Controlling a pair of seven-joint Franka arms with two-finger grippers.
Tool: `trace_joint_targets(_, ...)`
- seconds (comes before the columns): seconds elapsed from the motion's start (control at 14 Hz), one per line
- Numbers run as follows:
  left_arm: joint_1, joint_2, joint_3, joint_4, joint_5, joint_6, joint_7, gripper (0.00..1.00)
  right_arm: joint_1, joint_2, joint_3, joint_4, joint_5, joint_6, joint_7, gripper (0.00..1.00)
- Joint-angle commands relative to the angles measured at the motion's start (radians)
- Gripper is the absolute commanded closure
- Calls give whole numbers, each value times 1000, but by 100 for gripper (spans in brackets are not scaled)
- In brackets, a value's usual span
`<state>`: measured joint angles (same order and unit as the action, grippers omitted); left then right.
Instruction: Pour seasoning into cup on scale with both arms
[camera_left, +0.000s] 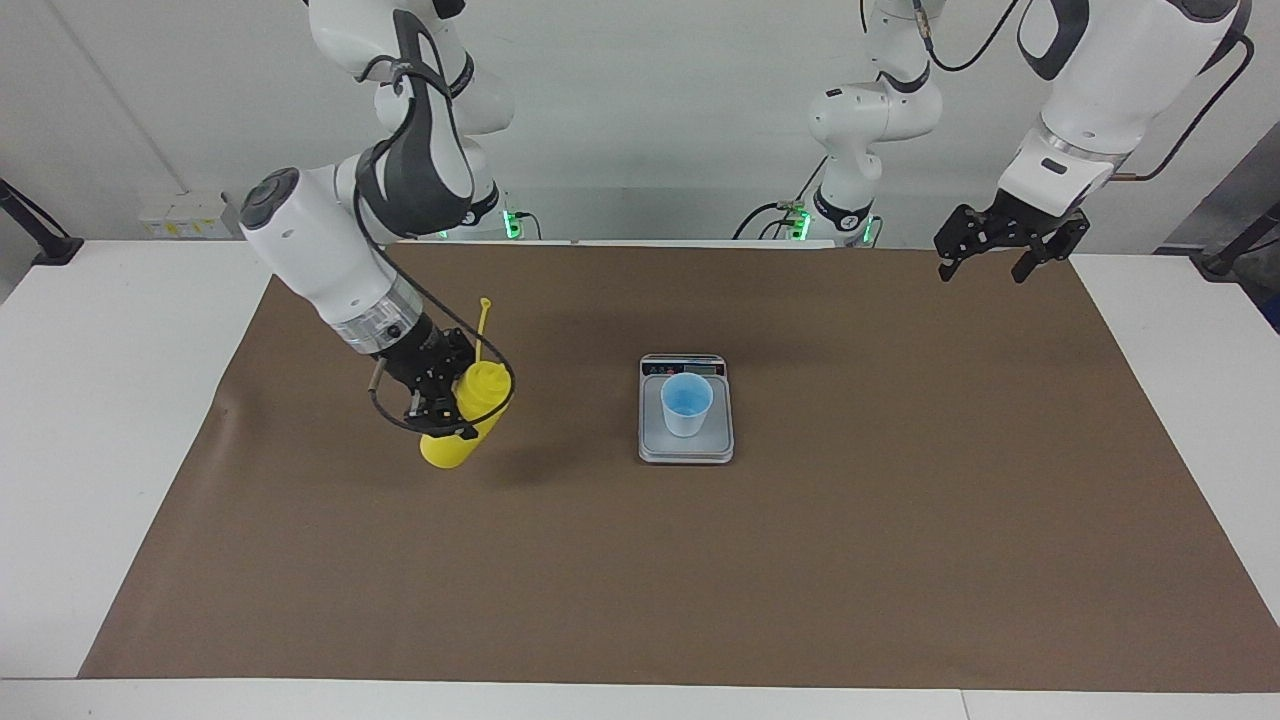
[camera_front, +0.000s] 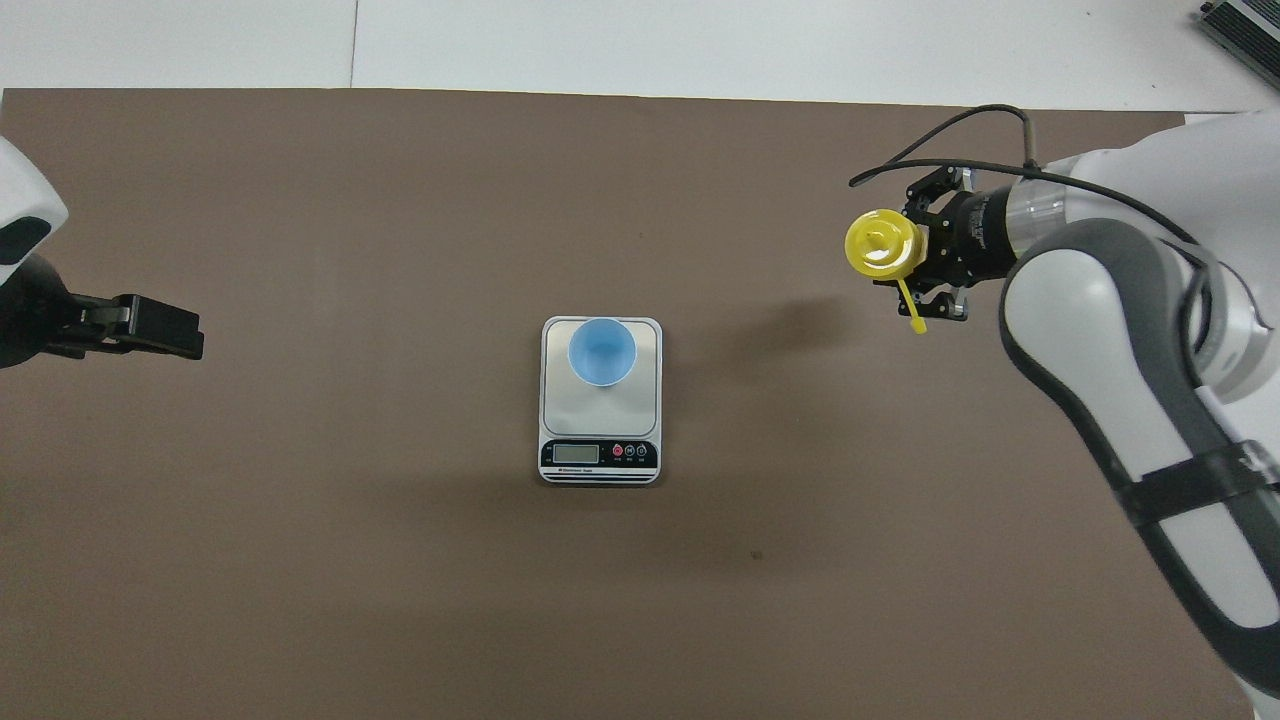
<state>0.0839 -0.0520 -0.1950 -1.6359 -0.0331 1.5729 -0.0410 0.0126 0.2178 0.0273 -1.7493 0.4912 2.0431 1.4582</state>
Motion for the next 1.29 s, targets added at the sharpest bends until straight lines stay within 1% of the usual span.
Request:
trace_joint_targets(0.0, 5, -20, -3, -12, 15, -13, 4, 0, -107, -48, 16, -87, 119, -75, -190, 100)
trace_joint_targets(0.36, 5, -20, -1, -12, 15, -13, 4, 0, -262, -40, 16, -194, 274, -193, -525, 100)
trace_joint_targets(0.43, 5, -20, -1, -12, 15, -13, 4, 0, -281, -37, 16, -208, 289, -210, -557, 100)
trace_joint_targets(0.5, 5, -20, -1, -12, 15, -13, 4, 0, -305, -23, 16, -211, 296, -231, -585, 100)
trace_joint_targets(0.64, 5, -20, -3, -12, 15, -14, 4, 0, -362, 43, 14, -210, 346, -314, -692, 100)
trace_joint_targets(0.71, 5, -20, -1, -12, 15, -13, 4, 0, -378, 63, 14, -210, 351, -325, -711, 100)
trace_joint_targets(0.79, 5, -20, -1, -12, 15, -13, 4, 0, -378, 64, 11, -211, 351, -325, -711, 100)
trace_joint_targets(0.86, 5, -20, -1, -12, 15, -13, 4, 0, -376, 63, 9, -216, 349, -322, -714, 11)
trace_joint_targets(0.93, 5, -20, -1, -12, 15, -13, 4, 0, -376, 58, 8, -217, 342, -319, -720, 0)
trace_joint_targets(1.14, 5, -20, -3, -12, 15, -13, 4, 0, -373, 34, 6, -211, 333, -314, -719, 0)
trace_joint_targets(1.21, 5, -20, -1, -12, 15, -13, 4, 0, -373, 17, 6, -205, 305, -308, -720, 0)
